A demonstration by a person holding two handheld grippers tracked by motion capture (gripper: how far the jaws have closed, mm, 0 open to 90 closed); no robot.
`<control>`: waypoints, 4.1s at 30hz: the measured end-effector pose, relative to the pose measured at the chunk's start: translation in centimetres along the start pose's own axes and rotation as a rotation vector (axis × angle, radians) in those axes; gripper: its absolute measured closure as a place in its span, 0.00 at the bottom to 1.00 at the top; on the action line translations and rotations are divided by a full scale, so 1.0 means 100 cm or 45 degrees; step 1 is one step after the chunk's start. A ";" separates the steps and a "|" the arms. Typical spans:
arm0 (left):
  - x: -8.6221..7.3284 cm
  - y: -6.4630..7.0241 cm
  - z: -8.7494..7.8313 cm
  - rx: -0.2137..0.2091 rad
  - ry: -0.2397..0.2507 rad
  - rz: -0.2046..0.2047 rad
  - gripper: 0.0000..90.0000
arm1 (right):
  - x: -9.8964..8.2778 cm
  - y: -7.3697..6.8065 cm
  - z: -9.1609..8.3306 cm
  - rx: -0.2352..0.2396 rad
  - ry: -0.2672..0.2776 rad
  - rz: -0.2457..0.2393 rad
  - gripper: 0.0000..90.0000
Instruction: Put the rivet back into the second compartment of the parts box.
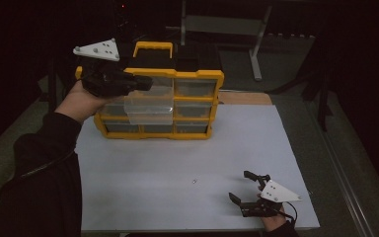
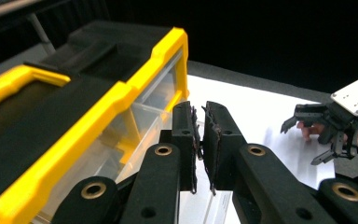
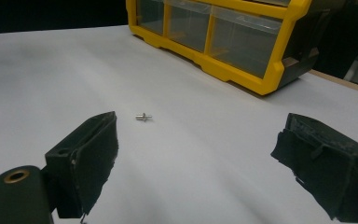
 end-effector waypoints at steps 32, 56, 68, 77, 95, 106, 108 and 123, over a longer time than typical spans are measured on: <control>-0.008 0.000 0.022 0.123 -0.123 -0.103 0.37 | 0.001 -0.001 -0.001 -0.001 -0.002 -0.002 0.12; -0.018 0.072 0.025 0.028 -0.053 -0.044 0.00 | 0.002 -0.001 -0.002 -0.005 0.005 -0.001 0.12; -0.054 0.117 0.064 -0.118 -0.067 -0.032 0.00 | 0.003 0.000 -0.002 -0.007 0.010 -0.004 0.12; -0.088 0.132 0.097 -0.201 -0.127 -0.072 0.00 | 0.004 0.000 -0.003 -0.007 0.013 -0.003 0.12; -0.170 0.143 0.157 -0.248 -0.209 -0.146 0.11 | 0.004 0.000 -0.003 -0.002 0.012 -0.007 0.12; -0.208 0.134 0.178 -0.217 -0.317 -0.184 0.29 | 0.003 0.000 -0.003 0.003 0.011 -0.003 0.12; -0.214 0.132 0.181 -0.208 -0.335 -0.186 0.33 | 0.003 0.000 -0.003 0.002 0.012 -0.007 0.12; -0.243 0.126 0.201 -0.117 -0.405 -0.137 0.68 | 0.003 0.000 -0.003 0.004 0.009 0.000 0.12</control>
Point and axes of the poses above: each handheld gripper's, and its own axes: z roughly forward along the jaws, x roughly out of its top, y roughly to its right, the point moved 3 cm from there along z, roughly forward along the jaws, and after that the axes turned 8 degrees about y, right-handed, at the moved point
